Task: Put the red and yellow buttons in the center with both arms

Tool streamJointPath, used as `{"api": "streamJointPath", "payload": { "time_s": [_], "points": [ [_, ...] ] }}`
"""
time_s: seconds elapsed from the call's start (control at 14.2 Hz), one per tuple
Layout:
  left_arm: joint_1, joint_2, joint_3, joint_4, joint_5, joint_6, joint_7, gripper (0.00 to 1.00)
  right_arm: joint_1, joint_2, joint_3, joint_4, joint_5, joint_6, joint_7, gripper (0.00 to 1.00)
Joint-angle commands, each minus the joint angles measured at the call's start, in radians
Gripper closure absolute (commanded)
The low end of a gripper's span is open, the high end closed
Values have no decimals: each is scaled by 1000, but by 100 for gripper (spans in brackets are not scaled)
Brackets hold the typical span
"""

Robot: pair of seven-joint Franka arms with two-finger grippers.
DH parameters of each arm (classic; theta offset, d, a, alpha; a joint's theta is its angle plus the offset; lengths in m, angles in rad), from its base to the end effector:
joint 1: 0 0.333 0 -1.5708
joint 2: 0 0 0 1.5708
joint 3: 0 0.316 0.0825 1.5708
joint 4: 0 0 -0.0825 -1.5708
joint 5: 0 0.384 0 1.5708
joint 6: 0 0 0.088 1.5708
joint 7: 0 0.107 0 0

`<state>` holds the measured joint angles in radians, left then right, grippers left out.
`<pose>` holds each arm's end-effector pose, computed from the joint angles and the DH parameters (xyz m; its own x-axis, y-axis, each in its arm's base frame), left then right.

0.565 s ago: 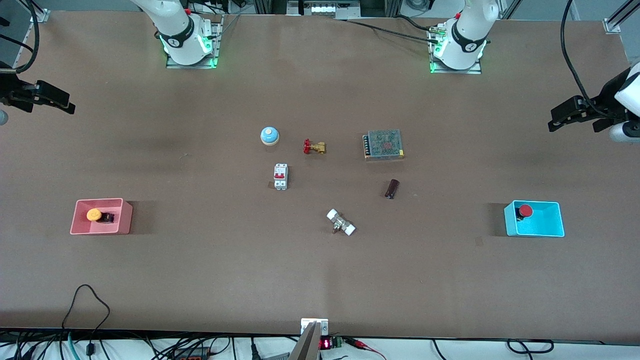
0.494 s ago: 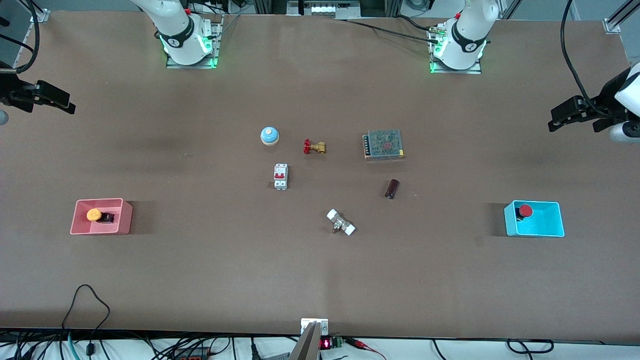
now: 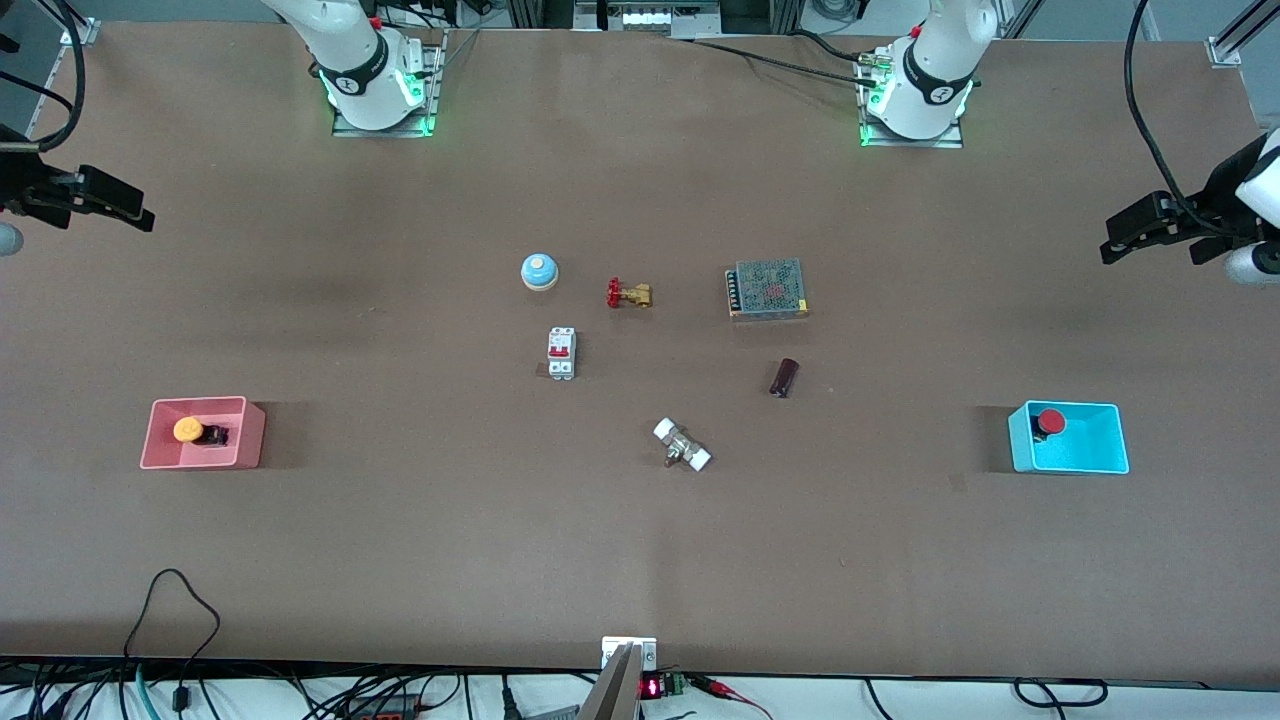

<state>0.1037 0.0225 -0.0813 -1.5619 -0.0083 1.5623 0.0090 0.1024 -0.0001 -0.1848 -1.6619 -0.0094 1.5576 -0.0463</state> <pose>0.5601 0.0122 0.6155 0.9997 0.0133 -0.0219 0.0135 -0.9999 0.0103 0.5468 -0.0462 0.5807 0.9939 -0.0358 -0.1043 -0.0355 -0.9994 0.0045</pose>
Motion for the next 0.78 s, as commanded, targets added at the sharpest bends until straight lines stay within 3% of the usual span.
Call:
{"api": "streamJointPath", "payload": {
  "time_s": [0.0, 0.35, 0.71],
  "points": [
    [1, 4, 1, 14, 13, 16, 11, 0, -13, 99, -2, 8, -15, 86, -6, 0],
    [22, 14, 5, 13, 13, -5, 3, 0, -23, 286, -2, 42, -73, 289, -3, 0],
    [34, 23, 8, 29, 21, -38, 14, 0, -73, 471, -4, 93, -67, 425, -24, 0]
  ]
}}
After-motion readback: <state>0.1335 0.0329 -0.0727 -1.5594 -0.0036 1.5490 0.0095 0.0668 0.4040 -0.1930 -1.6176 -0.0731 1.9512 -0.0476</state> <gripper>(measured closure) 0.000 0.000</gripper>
